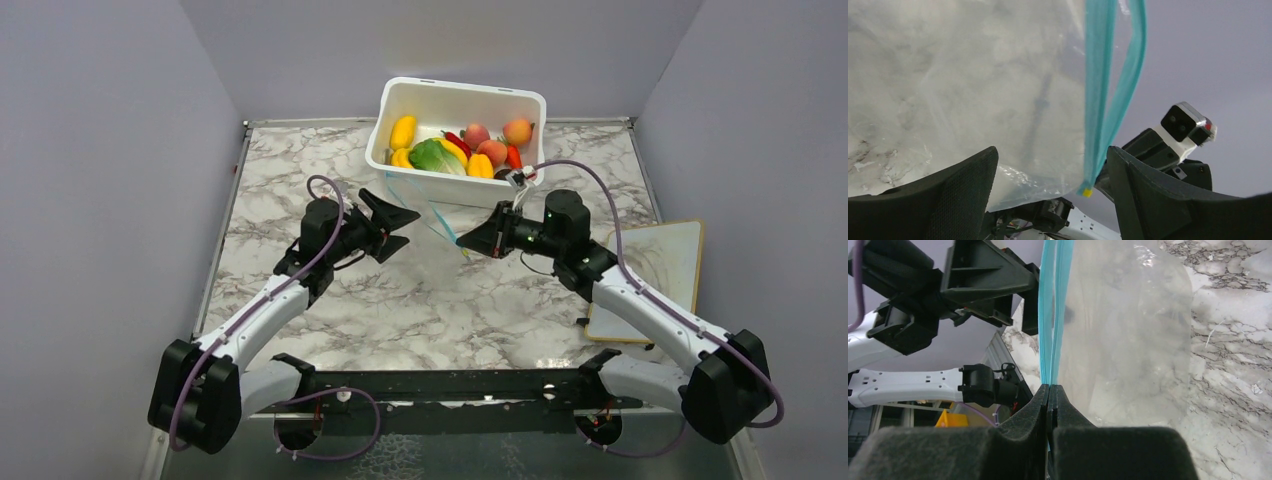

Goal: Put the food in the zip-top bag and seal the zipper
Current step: Pick up the zipper food storage bag at the center of the board.

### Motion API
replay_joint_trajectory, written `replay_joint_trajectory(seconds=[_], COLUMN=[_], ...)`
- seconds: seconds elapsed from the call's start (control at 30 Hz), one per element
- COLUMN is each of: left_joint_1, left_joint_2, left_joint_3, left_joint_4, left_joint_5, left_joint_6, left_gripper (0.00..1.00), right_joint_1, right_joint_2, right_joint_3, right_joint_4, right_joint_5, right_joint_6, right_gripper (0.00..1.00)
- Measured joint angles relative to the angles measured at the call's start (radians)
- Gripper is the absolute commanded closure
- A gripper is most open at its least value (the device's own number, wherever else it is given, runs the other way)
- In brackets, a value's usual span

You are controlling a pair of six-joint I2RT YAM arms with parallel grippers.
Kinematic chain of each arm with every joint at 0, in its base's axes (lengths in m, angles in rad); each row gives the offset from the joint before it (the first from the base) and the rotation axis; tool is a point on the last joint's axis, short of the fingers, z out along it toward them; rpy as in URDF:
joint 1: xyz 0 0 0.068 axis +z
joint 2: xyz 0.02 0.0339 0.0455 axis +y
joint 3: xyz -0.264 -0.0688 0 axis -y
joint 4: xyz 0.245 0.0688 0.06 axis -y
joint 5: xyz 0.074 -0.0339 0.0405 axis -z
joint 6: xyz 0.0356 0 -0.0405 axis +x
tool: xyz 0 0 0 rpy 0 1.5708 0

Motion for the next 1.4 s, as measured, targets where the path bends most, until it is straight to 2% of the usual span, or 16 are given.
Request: replay_joint_trajectory(seconds=[0.2,0.33,0.53,0.63,0.8,0.83,0.93,1.07,1.17,1.33,1.4], left_joint_1=[-0.006,-0.006,-0.006,-0.006,-0.006,-0.006,-0.006,-0.009,-0.008,-0.008,-0.008], left_joint_2=[-0.071,-0.067,0.013,0.028,0.032,0.031,0.028,0.023,0.023,0.023,0.022], left_joint_3=[0.000,-0.004,-0.019,-0.018,0.040,0.053,0.077,0.116,0.179,0.346,0.393], left_joint_4=[-0.021,-0.024,-0.023,-0.029,-0.104,-0.117,-0.149,-0.228,-0.296,-0.404,-0.439], left_joint_5=[-0.019,-0.035,-0.039,-0.058,-0.116,-0.127,-0.164,-0.198,-0.210,-0.232,-0.242], left_joint_6=[-0.015,-0.015,-0.016,-0.004,0.072,0.088,0.145,0.242,0.332,0.537,0.641], left_gripper=[0.19,0.33,0.47,0.58,0.89,0.98,1.00,1.00,1.00,1.00,1.00], right_joint_1=[0.016,0.021,0.036,0.042,0.044,0.044,0.044,0.044,0.044,0.045,0.048], right_joint_2=[0.043,0.050,0.050,0.050,0.047,0.045,0.037,0.034,0.029,0.002,0.003], right_joint_3=[0.000,0.000,0.000,-0.002,-0.014,-0.014,-0.014,0.002,0.028,0.086,0.134], right_joint_4=[0.013,0.018,0.035,0.035,0.029,0.024,0.014,-0.014,-0.031,-0.057,-0.070], right_joint_5=[0.000,0.000,0.000,0.001,0.005,0.005,0.007,0.007,0.009,0.019,0.032], right_joint_6=[-0.017,-0.026,-0.042,-0.068,-0.103,-0.105,-0.100,-0.076,-0.053,-0.008,0.002], right_gripper=[0.99,0.99,0.99,0.99,0.99,0.98,0.89,0.66,0.53,0.37,0.35])
